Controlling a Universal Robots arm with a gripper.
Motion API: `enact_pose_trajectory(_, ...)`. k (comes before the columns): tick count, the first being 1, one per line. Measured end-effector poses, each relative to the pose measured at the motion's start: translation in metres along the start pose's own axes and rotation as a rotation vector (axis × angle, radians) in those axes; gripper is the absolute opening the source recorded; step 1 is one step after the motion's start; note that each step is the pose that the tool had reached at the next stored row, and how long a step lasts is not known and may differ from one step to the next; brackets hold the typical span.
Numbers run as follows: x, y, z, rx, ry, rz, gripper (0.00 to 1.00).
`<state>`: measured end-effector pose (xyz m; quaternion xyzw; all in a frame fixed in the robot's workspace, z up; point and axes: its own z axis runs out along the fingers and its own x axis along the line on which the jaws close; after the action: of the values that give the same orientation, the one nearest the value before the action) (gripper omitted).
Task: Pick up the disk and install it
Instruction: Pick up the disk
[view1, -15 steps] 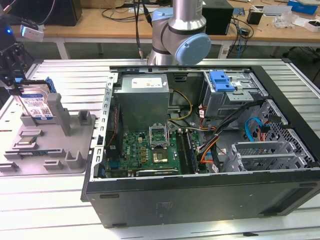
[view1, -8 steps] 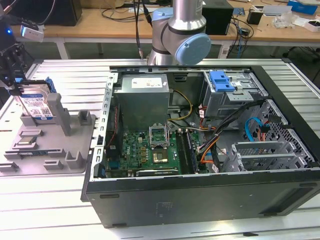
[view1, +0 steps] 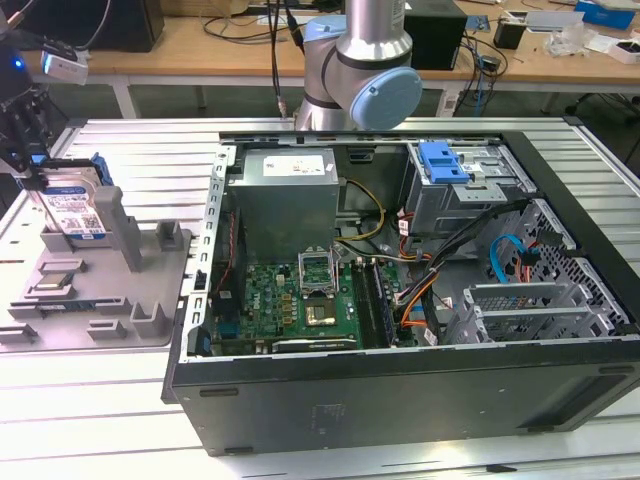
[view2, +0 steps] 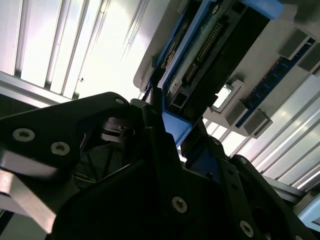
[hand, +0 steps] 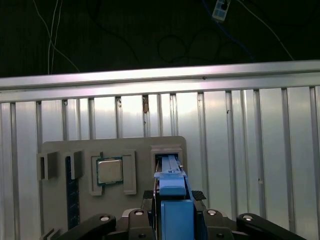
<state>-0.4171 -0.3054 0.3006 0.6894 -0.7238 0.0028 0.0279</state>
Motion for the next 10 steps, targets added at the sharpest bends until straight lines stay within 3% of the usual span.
enact_pose_trajectory(10, -0.0001, -0.0001, 0.0027, 0.0015, 0.0001, -0.005, 0.40)
